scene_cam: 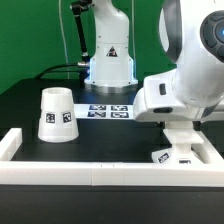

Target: Assemble lamp

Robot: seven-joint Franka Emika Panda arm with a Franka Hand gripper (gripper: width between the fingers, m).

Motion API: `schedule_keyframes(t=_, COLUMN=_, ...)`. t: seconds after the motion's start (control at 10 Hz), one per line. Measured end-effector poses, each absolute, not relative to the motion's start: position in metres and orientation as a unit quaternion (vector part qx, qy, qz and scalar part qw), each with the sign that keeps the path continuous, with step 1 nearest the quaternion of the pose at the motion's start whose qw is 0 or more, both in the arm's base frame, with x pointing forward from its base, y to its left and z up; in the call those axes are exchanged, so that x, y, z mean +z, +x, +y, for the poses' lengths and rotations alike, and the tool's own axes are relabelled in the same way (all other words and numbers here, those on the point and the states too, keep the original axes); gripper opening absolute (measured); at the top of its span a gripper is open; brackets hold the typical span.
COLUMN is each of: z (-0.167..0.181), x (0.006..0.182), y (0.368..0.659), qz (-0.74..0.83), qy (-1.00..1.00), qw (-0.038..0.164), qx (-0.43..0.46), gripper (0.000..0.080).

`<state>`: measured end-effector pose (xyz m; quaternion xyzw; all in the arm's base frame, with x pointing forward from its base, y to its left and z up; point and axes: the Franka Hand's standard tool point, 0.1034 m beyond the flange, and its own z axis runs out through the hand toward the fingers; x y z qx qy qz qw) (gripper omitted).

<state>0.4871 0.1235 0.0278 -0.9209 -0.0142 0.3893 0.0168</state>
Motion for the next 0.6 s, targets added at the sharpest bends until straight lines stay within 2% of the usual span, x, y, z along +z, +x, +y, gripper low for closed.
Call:
schedule_keyframes(t=0.5, z=0.124, x=0.011, y=0.476, qz=-0.014, qy=-0.923, qw=0.015, qx=0.384, gripper=0.0699)
schedule_keyframes(t=0.6, z=0.124, x=0.009, y=0.476, qz=-0.014, qy=-0.924, qw=0.016, qx=0.382, gripper=0.0672)
